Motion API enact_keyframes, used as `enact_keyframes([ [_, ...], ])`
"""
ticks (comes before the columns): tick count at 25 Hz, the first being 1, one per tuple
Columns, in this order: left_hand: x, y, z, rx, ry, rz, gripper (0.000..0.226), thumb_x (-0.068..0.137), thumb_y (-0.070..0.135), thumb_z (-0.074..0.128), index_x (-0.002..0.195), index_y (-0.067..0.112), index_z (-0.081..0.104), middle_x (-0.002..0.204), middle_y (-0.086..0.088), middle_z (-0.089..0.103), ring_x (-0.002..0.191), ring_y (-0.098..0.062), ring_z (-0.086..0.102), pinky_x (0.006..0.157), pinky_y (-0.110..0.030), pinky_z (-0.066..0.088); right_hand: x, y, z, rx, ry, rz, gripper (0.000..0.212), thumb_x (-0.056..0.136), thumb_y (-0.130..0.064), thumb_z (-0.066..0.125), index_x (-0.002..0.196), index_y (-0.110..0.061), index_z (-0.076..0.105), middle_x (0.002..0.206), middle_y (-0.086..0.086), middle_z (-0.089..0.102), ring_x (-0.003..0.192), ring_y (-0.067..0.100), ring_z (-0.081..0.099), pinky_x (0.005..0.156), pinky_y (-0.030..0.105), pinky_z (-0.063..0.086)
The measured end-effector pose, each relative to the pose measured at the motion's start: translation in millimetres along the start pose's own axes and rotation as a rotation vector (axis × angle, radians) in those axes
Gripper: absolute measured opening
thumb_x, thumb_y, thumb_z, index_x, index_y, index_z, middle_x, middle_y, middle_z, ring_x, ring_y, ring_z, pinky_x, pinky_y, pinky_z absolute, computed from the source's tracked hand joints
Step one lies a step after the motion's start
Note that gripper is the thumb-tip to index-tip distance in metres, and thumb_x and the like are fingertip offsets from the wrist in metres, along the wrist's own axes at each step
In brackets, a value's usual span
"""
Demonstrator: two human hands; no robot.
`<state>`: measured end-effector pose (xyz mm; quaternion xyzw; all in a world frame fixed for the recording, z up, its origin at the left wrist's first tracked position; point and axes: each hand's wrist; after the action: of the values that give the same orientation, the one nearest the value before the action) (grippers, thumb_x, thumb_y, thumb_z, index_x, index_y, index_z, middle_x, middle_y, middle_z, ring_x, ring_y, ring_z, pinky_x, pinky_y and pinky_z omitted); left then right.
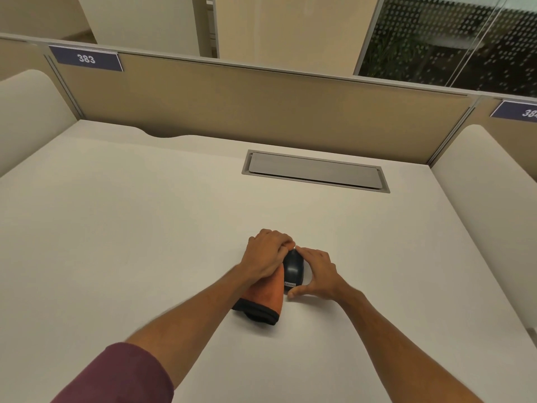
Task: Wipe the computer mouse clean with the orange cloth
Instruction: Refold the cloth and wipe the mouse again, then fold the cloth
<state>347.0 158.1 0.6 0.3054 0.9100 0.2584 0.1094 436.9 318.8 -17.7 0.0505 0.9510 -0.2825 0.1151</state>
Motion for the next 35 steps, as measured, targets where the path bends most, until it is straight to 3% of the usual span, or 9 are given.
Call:
enact_keyframes([
  [5, 8.3, 6.3, 4.9, 0.128, -0.065, -0.031, 0.035, 0.101, 0.033, 0.037, 0.129, 0.025, 0.058, 0.135, 0.003, 0.057, 0.128, -0.021, 0.042, 0.103, -0.046, 0.032, -1.4, -2.4, -1.8, 0.016, 0.003, -0.016, 0.112, 0.055, -0.060, 0.081, 0.146, -0.030, 0.024, 0.148, -0.007, 0.035, 0.135, 0.021, 0.025, 0.108, 0.040, 0.025],
  [10, 23.3, 5.6, 2.0, 0.239, -0.125, -0.038, 0.034, 0.101, 0.031, 0.036, 0.120, 0.023, 0.062, 0.128, 0.002, 0.061, 0.125, -0.023, 0.044, 0.100, -0.047, 0.033, -0.4, -1.2, -1.2, -0.004, -0.011, 0.010, 0.113, 0.056, -0.060, 0.081, 0.147, -0.025, 0.023, 0.151, -0.004, 0.032, 0.138, 0.022, 0.023, 0.111, 0.042, 0.024],
  [16, 1.1, 6.5, 3.0, 0.071, 0.008, -0.001, 0.034, 0.102, 0.032, 0.038, 0.127, 0.025, 0.059, 0.132, 0.004, 0.059, 0.127, -0.019, 0.043, 0.103, -0.043, 0.033, 0.4, -0.7, 0.0, 0.012, 0.002, 0.004, 0.110, 0.055, -0.061, 0.081, 0.145, -0.031, 0.025, 0.148, -0.007, 0.035, 0.136, 0.021, 0.026, 0.109, 0.041, 0.026],
  [23, 3.0, 2.0, 7.2, 0.156, -0.063, -0.066, 0.038, 0.102, 0.028, 0.034, 0.136, 0.026, 0.049, 0.141, 0.003, 0.050, 0.134, -0.019, 0.038, 0.107, -0.047, 0.030, 0.0, -1.1, 0.1, -0.007, -0.007, 0.019, 0.113, 0.056, -0.061, 0.080, 0.147, -0.025, 0.024, 0.151, -0.004, 0.032, 0.138, 0.021, 0.023, 0.111, 0.041, 0.023],
  [30, -17.4, 0.6, 9.4, 0.137, 0.058, 0.026, 0.035, 0.101, 0.023, 0.037, 0.133, 0.025, 0.052, 0.136, 0.005, 0.052, 0.130, -0.017, 0.038, 0.102, -0.040, 0.031, -0.1, -0.6, -0.4, 0.008, -0.011, 0.015, 0.117, 0.052, -0.066, 0.077, 0.147, -0.026, 0.023, 0.151, -0.005, 0.031, 0.139, 0.022, 0.023, 0.112, 0.041, 0.023],
  [35, -15.4, -2.0, 13.4, 0.153, 0.013, -0.068, 0.036, 0.102, 0.025, 0.033, 0.135, 0.025, 0.048, 0.138, 0.003, 0.051, 0.131, -0.019, 0.039, 0.105, -0.042, 0.031, -1.0, -2.3, 0.0, 0.004, -0.014, 0.025, 0.114, 0.056, -0.061, 0.080, 0.147, -0.023, 0.022, 0.153, -0.003, 0.029, 0.140, 0.022, 0.021, 0.113, 0.042, 0.022],
])
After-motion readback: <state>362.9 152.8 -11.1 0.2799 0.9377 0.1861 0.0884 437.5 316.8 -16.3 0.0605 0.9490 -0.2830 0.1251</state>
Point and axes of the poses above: each hand's wrist, its own x-axis towards the middle knuckle, its own z-axis out of the palm, y = z × x
